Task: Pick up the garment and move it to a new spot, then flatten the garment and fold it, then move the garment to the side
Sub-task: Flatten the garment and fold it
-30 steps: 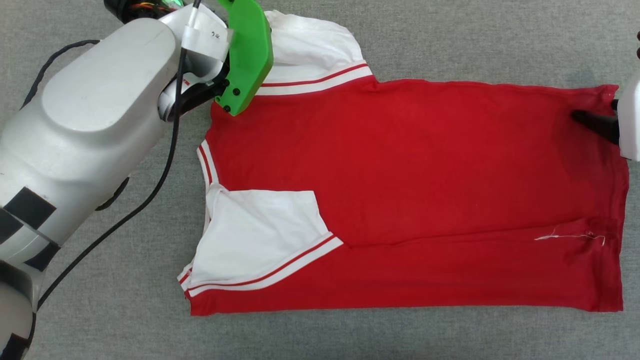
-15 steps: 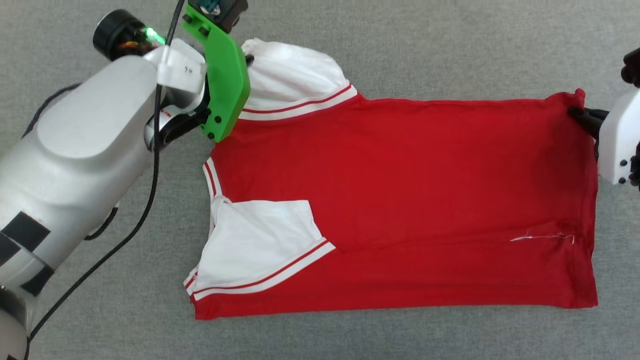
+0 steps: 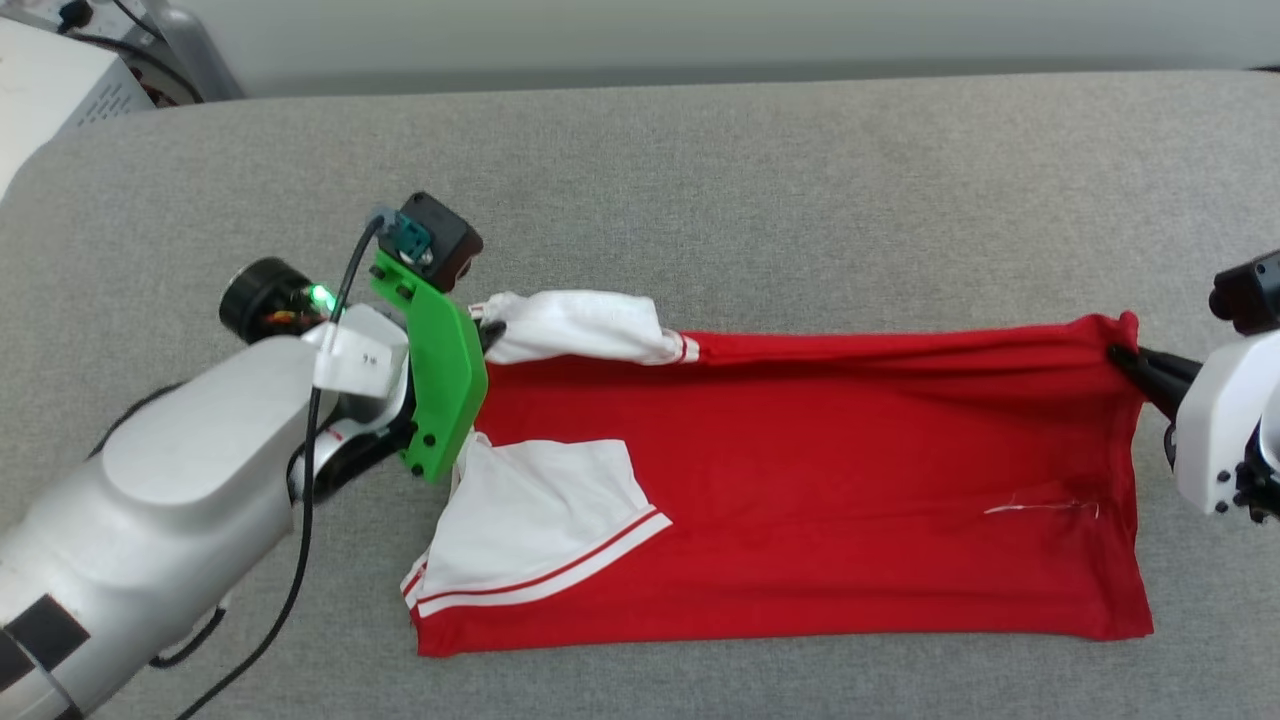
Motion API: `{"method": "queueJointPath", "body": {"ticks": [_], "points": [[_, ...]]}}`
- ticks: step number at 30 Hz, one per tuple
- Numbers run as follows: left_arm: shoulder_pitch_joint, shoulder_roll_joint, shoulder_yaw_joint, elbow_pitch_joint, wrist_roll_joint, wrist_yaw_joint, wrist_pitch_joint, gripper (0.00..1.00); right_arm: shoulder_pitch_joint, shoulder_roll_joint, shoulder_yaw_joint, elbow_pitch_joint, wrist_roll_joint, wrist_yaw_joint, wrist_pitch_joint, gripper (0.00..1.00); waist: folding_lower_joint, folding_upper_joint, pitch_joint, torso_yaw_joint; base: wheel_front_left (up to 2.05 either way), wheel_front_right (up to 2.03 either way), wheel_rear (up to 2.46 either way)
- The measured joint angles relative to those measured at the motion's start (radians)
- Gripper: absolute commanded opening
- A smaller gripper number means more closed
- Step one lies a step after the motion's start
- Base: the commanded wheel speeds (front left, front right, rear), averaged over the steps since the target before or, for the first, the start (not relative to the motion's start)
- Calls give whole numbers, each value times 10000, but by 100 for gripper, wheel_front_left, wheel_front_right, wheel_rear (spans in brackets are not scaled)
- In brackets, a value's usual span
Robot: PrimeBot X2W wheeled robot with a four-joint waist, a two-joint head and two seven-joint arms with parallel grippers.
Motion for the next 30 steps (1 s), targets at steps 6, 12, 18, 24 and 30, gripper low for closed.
{"method": "queueJointPath", "body": {"ticks": [6,12,18,24,30], "points": [[1313,522,-155,-838,-161,387,-142,0,1117,-199,8,-293,105,0,-347,0,0,0,-646,40,0,0,0],[2922,888,-295,-1440,-395,779,-416,0,2564,-297,-265,-610,174,0,-652,0,0,0,-1137,92,0,0,0],[3602,840,-343,-1363,-558,957,-617,0,3390,-121,-514,-600,121,0,-677,0,0,0,-1009,109,0,0,0],[3812,606,-330,-842,-560,1076,-1001,89,3663,353,-721,-267,-79,0,-604,39,0,0,-786,67,0,0,0],[4110,539,299,-769,-42,2086,-3001,100,3881,180,-1559,-1055,-159,-2,-982,100,0,0,-1119,74,0,0,0]]}}
